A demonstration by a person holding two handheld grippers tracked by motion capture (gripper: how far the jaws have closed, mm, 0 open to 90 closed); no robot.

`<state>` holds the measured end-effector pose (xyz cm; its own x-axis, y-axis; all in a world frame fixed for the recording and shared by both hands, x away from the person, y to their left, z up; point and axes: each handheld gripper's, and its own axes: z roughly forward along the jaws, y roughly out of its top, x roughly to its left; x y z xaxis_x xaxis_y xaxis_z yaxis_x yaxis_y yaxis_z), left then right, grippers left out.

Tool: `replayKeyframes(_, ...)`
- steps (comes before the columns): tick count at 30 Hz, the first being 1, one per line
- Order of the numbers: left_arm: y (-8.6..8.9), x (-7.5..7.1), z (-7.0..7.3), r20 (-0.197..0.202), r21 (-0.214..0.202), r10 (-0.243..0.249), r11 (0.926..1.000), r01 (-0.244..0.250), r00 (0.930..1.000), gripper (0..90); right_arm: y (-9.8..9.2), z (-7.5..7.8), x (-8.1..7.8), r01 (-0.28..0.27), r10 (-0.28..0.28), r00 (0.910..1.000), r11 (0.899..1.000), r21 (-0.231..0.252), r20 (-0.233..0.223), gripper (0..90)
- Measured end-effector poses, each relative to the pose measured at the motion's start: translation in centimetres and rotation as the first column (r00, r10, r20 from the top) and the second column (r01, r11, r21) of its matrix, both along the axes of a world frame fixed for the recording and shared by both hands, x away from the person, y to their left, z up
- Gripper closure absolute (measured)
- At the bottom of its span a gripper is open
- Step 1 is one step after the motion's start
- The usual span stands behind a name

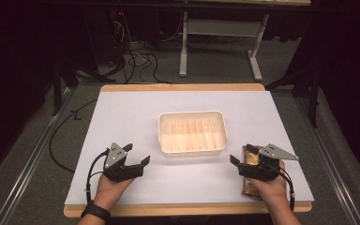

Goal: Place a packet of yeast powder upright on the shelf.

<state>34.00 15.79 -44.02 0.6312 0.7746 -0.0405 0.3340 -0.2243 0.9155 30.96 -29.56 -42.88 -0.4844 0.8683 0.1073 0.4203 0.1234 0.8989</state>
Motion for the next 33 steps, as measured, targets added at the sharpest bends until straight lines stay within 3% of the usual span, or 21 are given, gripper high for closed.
replayKeyframes(4,0.0,-0.2,0.2,0.011,0.016,0.002,0.9999,-0.003,0.9999,15.2,-0.4,0.1,-0.3,0.000,0.000,1.0000,1.000,0.001,0.009,15.5)
replayKeyframes(21,-0.2,-0.1,0.1,0.009,0.017,-0.008,0.9998,0.008,0.9999,9.9,-1.1,0.4,-1.0,0.036,-0.036,0.9992,0.999,-0.016,0.019,15.8)
replayKeyframes(24,-0.4,0.0,0.2,0.010,0.001,-0.003,1.0000,0.003,0.9999,11.9,-1.9,0.4,-1.7,0.039,-0.038,0.9991,0.999,-0.017,0.015,26.9)
replayKeyframes(26,-0.5,0.1,0.2,0.008,0.001,-0.010,0.9999,0.010,0.9999,12.9,-2.7,0.1,-2.4,0.068,-0.068,0.9977,0.997,-0.027,0.005,32.2)
replayKeyframes(27,-0.6,0.1,0.2,0.010,0.001,-0.011,0.9999,0.011,0.9999,13.1,-3.6,-0.1,-3.1,0.105,-0.105,0.9945,0.993,-0.060,0.001,37.1)
replayKeyframes(29,-0.7,0.1,0.2,0.008,0.001,-0.016,0.9999,0.016,0.9998,13.3,-4.1,-0.2,-3.4,0.113,-0.113,0.9936,0.992,-0.060,-0.001,45.9)
replayKeyframes(31,-0.8,0.1,0.2,0.009,-0.002,-0.017,0.9999,0.017,0.9998,14.0,-5.6,-0.8,-4.1,0.145,-0.147,0.9885,0.988,-0.047,-0.036,56.5)
replayKeyframes(32,-0.9,0.2,0.3,0.006,-0.004,-0.019,0.9998,0.019,0.9998,14.0,-5.6,-0.8,-4.1,0.145,-0.147,0.9885,0.988,-0.047,-0.036,56.5)
replayKeyframes(33,-0.9,0.2,0.3,0.007,-0.007,-0.017,0.9998,0.018,0.9998,14.0,-6.4,-1.3,-4.4,0.167,-0.171,0.9831,0.984,-0.061,-0.066,63.6)
